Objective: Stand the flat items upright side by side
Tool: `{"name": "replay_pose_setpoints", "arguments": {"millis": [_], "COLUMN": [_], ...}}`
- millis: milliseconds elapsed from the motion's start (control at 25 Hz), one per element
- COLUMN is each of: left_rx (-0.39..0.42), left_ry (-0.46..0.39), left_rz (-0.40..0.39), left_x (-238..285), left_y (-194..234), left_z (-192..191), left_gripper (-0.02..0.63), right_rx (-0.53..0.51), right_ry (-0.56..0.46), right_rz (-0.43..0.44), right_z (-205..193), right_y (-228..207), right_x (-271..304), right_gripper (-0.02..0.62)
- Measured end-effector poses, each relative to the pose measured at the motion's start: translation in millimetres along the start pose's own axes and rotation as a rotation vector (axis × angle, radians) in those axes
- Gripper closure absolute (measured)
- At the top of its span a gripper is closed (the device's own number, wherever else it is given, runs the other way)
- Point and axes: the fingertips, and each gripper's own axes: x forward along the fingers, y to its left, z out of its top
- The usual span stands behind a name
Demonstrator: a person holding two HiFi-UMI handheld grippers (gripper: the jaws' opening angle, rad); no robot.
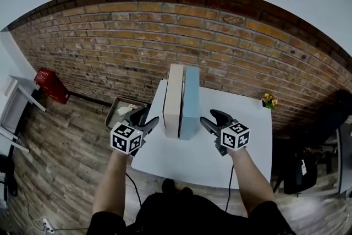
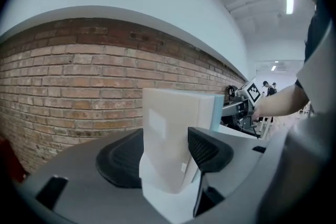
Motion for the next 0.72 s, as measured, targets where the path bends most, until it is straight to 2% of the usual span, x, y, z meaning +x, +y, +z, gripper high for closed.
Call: {"name": "replay_pose_setpoints", "arguments": {"millis": [200, 360, 480, 720], "left_rx": [-0.024, -0.04, -0.047, -0.046], "left_ry": [0.038, 0.081, 0.098, 0.069], "left_rz": [0.083, 0.121, 0.098, 0.035], "left_x": [25, 49, 65, 91], "left_y": [25, 44, 46, 49], "left_z": [-12, -24, -30, -22], "left_gripper": [0.33, 0.333, 0.333, 0.337], "right_rx": [0.041, 0.042, 0.061, 0.072], "right_ry": [0.026, 0.099, 0.121, 0.124], "right_rz": [-0.06, -0.078, -0.076, -0.061], "right_z": [-9, -25, -32, -30], "right_y": [-15, -25, -28, -32], "right_x": [23, 48, 60, 80], "right_gripper": [0.422, 0.445, 0.472, 0.495]}}
